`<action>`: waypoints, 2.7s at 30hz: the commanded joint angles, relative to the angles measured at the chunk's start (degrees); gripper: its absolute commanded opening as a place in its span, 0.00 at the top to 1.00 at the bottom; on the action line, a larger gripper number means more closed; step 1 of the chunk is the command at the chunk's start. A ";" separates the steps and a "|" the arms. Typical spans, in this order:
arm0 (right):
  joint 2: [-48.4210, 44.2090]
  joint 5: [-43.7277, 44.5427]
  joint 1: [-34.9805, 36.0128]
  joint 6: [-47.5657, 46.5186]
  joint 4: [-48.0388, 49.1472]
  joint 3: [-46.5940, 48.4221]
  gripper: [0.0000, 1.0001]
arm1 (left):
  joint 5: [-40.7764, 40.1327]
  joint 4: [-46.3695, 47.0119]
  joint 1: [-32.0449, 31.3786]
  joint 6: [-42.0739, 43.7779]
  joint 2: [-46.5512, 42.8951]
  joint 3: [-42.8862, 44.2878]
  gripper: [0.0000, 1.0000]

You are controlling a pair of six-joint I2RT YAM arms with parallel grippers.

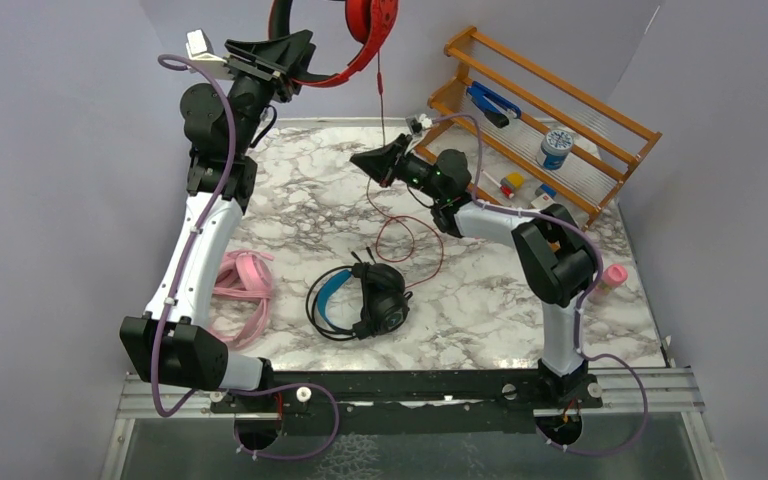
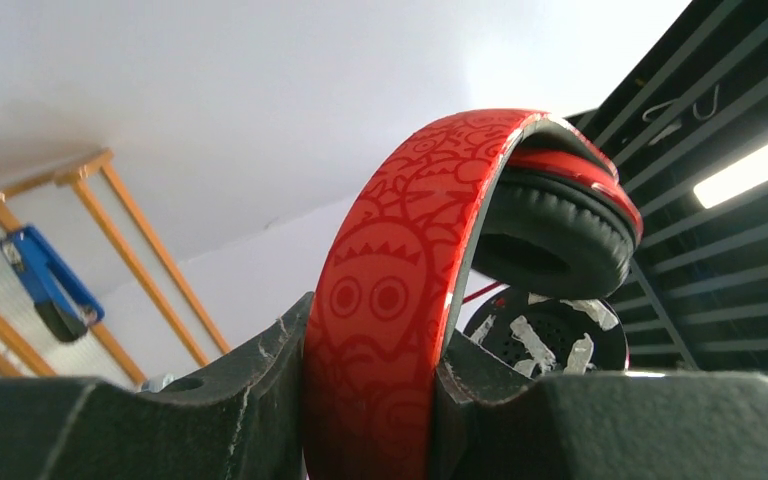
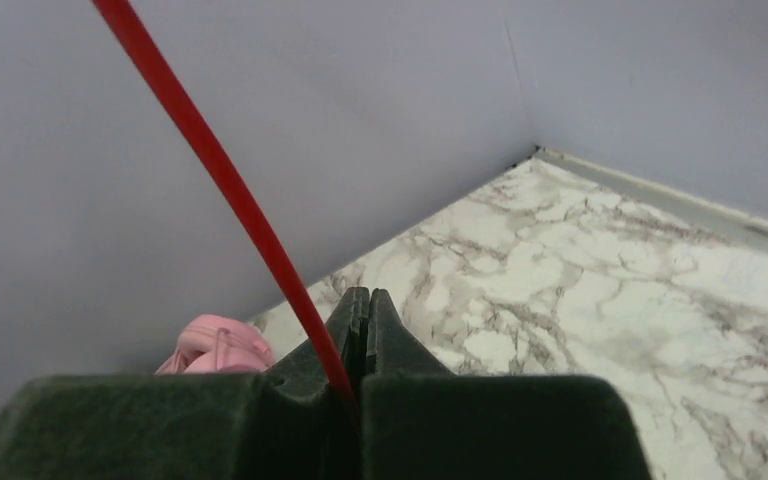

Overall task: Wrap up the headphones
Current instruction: Wrap the headphones cable around the headphones.

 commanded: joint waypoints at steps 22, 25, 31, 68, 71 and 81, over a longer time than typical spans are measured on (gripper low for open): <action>-22.22 -3.49 7.44 -4.75 -55.59 0.21 0.99 | -31.84 17.76 -2.12 25.43 5.82 -7.16 1.00; -23.41 -5.46 7.96 -5.10 -59.37 0.98 0.99 | -32.22 18.25 -2.28 26.47 7.49 -9.03 1.00; -25.12 -7.52 8.51 -7.22 -71.06 6.00 0.99 | -31.42 18.50 -4.04 38.22 10.25 -10.68 1.00; -23.67 31.78 8.15 -71.11 -94.57 39.13 0.94 | 18.26 -22.42 -7.05 69.14 -0.77 -13.36 1.00; -21.37 30.35 6.76 -72.71 -93.85 40.05 0.94 | 22.13 -23.16 -7.05 68.88 -1.76 -13.16 1.00; -18.99 14.30 0.31 -71.15 -90.26 37.85 0.90 | 32.52 -24.20 -7.11 67.14 -5.98 -14.23 1.00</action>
